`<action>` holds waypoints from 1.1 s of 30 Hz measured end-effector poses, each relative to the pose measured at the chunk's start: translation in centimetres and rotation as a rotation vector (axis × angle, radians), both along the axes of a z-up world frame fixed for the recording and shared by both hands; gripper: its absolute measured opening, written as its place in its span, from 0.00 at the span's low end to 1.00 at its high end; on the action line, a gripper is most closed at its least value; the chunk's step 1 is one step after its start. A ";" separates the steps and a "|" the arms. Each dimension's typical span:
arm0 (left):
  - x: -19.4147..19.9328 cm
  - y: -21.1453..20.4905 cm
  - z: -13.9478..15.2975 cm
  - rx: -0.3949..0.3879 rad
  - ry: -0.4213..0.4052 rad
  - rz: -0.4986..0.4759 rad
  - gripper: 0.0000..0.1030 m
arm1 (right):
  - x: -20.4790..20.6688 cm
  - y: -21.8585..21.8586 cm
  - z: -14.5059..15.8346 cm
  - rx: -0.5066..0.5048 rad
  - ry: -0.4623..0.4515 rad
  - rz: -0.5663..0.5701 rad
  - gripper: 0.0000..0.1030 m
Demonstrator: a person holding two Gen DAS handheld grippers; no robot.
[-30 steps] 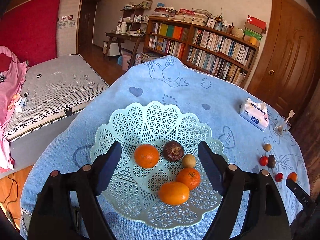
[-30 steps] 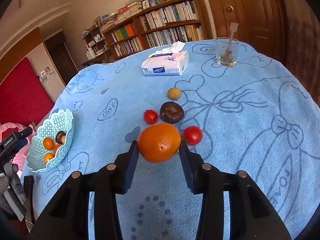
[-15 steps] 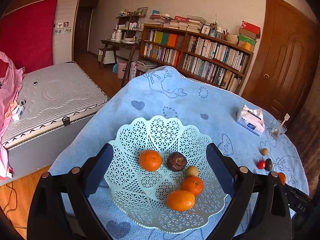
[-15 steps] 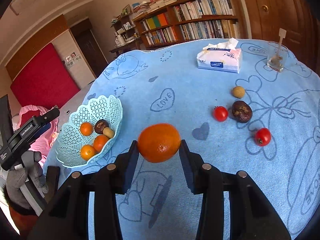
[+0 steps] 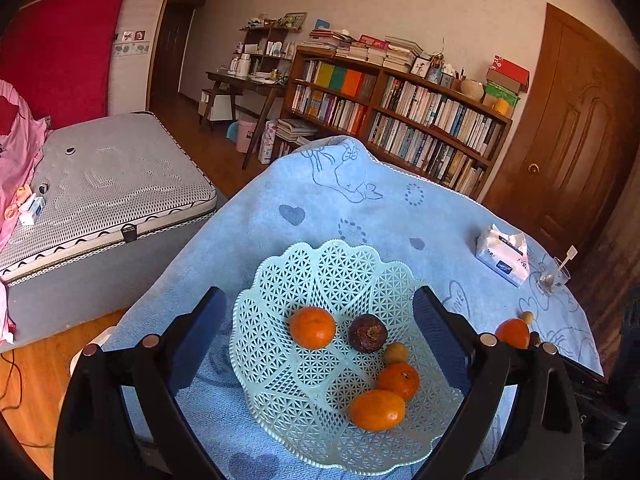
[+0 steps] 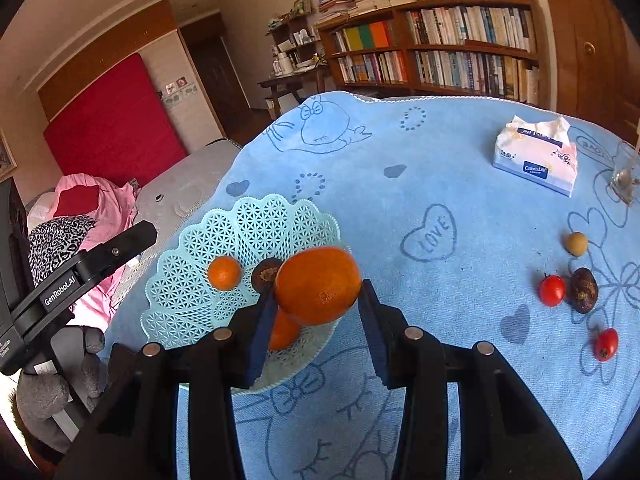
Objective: Organize fruits
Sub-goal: 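Lower the held tangerine into the basket with the right gripper and open, then reach the right gripper to the dark brown fruit and close on it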
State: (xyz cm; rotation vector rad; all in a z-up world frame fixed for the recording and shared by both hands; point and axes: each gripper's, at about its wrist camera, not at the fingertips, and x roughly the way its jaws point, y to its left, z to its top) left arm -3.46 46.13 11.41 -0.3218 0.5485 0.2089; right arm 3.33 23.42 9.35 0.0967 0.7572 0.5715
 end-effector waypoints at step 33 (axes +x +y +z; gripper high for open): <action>1.7 -3.1 -2.7 0.006 0.079 -0.089 0.96 | 2.9 -8.0 -2.9 0.007 0.064 -0.258 0.48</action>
